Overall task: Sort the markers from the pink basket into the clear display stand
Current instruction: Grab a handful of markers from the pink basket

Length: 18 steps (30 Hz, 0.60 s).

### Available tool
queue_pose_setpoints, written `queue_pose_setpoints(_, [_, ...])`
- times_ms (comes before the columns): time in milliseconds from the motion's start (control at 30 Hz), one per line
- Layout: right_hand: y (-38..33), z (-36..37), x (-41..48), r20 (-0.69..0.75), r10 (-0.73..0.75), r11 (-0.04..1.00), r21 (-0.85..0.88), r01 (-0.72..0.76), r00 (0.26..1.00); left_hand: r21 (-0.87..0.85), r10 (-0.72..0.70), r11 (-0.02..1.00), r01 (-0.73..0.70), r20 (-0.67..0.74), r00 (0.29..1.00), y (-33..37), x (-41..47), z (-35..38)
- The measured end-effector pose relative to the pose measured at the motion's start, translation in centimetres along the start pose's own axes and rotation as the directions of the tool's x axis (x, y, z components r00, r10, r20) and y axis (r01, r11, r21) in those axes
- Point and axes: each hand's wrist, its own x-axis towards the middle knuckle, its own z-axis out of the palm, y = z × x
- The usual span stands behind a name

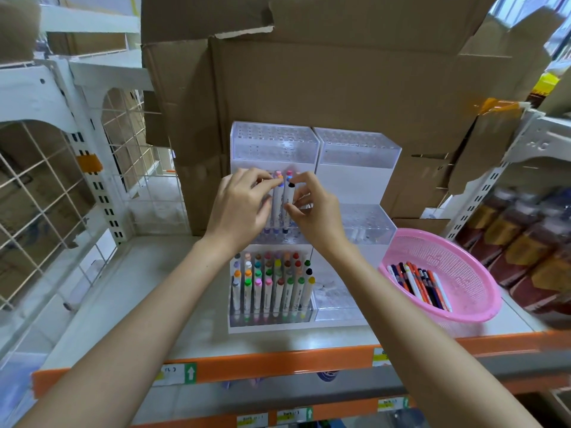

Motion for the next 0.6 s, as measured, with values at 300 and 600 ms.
queue_pose_setpoints(300, [-0.15,-0.65,0.56,-0.081,-0.277,0.902,-0.366,0.230,0.958,0.067,0.005,0.998,-0.005,0.011,1.000,0.24,-0.57,0.37])
queue_pose_setpoints(600, [0.17,-0.84,-0.24,-0.069,-0.278,0.863,-0.457,0.217,0.958,0.159,-0.010,0.987,0.004,0.033,0.999,0.71,-0.95,0.58])
